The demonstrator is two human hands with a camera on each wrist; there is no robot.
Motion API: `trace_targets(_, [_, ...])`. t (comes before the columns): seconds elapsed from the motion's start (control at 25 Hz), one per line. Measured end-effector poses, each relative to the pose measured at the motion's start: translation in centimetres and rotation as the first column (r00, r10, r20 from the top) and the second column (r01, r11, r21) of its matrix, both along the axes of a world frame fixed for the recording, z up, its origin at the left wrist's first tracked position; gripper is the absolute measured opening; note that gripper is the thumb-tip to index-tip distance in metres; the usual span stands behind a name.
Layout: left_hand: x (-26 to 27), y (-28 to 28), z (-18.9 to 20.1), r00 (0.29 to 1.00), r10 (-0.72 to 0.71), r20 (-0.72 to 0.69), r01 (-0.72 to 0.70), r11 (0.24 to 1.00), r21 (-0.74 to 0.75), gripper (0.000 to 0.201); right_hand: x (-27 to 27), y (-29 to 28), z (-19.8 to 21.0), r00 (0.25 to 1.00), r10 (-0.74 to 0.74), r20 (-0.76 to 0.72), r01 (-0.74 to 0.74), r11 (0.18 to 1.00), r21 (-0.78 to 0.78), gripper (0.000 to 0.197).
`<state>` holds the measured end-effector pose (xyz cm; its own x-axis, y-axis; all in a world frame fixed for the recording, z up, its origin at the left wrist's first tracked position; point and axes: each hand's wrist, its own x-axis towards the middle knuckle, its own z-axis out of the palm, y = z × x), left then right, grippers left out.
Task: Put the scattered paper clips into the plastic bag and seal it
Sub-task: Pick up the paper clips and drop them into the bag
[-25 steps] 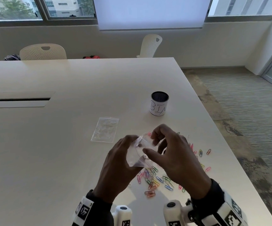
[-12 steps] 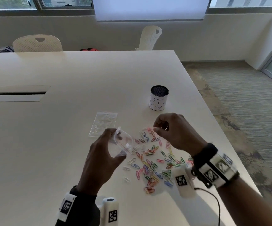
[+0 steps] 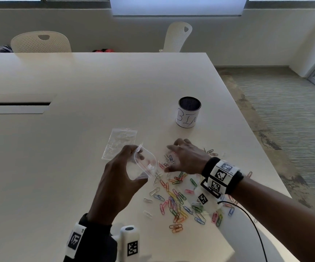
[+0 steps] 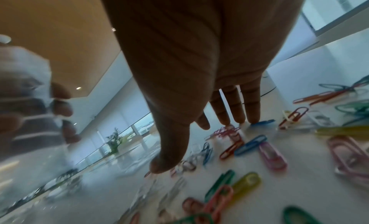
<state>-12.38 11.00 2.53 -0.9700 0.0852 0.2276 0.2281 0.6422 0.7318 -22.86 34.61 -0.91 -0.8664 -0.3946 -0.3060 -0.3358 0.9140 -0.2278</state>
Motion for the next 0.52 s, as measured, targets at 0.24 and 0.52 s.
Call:
trace_targets(0.24, [-1.2,0.2,-0.1,1.0,-0.011,0.017,0.01,1.0,0.004,0.059,1.9,-0.6,-1.6,0.987,0.056,-0.152,-0.077,0.987,-0.138,0.036])
trace_targets(0.52, [-2.0,0.5,-0.6,0.999,-0.009,0.045,0.009,1.0,-0.003,0.056,2.0,-0.6,-2.1,0.973,0.072,-0.221,-0.118,0.973,-0.201,0.022])
